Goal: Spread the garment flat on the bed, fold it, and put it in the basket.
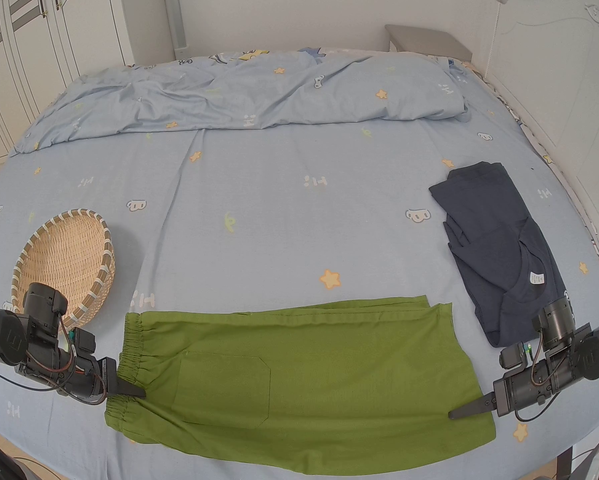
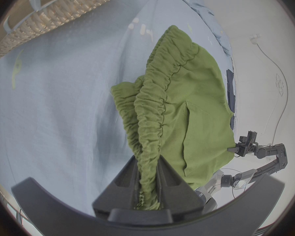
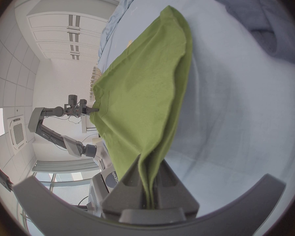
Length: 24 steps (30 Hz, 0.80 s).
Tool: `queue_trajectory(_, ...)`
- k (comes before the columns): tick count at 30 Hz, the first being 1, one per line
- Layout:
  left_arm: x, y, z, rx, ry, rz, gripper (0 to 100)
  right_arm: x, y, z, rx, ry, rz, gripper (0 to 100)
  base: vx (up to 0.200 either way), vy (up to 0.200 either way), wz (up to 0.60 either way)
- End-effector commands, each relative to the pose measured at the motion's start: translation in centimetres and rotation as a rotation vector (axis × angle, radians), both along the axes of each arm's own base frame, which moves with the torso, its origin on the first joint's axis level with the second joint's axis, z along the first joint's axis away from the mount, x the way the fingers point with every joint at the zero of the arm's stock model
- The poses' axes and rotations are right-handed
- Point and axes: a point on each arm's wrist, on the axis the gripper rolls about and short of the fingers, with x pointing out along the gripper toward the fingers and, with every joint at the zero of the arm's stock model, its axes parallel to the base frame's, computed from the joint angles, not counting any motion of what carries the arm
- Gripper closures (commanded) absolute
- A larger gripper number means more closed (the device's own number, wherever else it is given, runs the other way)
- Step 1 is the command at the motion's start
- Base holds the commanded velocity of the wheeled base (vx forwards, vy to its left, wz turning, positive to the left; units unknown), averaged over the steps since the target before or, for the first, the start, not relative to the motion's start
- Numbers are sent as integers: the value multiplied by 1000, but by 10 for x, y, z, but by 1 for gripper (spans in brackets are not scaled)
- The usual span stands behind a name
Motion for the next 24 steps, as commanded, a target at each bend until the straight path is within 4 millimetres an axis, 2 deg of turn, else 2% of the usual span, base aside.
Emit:
queue_trajectory(1, -6, 0, 0, 1, -7, -2, 100, -7, 5, -3, -1, 18, 26, 100, 0, 0, 0)
queue_trajectory(4, -3, 0, -2, 4, -18, -3, 100, -4, 2, -2, 2, 3, 20, 100, 0, 0, 0)
queue_trajectory(5, -4, 0, -2, 4, -17, -3, 100, -4, 2, -2, 2, 3, 18, 0, 0, 0, 0)
queue_trajectory(11, -4, 0, 1, 18, -28, 3, 100, -1, -2, 1, 20, -36, 2, 0, 0, 0, 0)
queue_trajectory(13, -5, 1, 7, 64, -44, 24, 100, 10, -12, 9, 24, -101, -55, 0, 0, 0, 0)
queue_trajectory(18, 6, 2, 21, 195, -86, 69, 100, 35, -26, 62, 29, -304, -133, 0, 0, 0, 0)
queue_trajectory(19, 8, 3, 24, 209, -93, 75, 100, 37, -25, 72, 32, -329, -131, 0, 0, 0, 0)
queue_trajectory(20, 8, 3, 24, 209, -93, 75, 100, 37, -25, 72, 32, -329, -131, 0, 0, 0, 0)
queue_trajectory(22, 10, 4, 34, 229, -117, 88, 100, 39, -24, 105, 35, -387, -124, 0, 0, 0, 0)
queue_trajectory(24, 8, 5, 42, 231, -138, 101, 100, 39, -22, 115, 38, -396, -116, 0, 0, 0, 0)
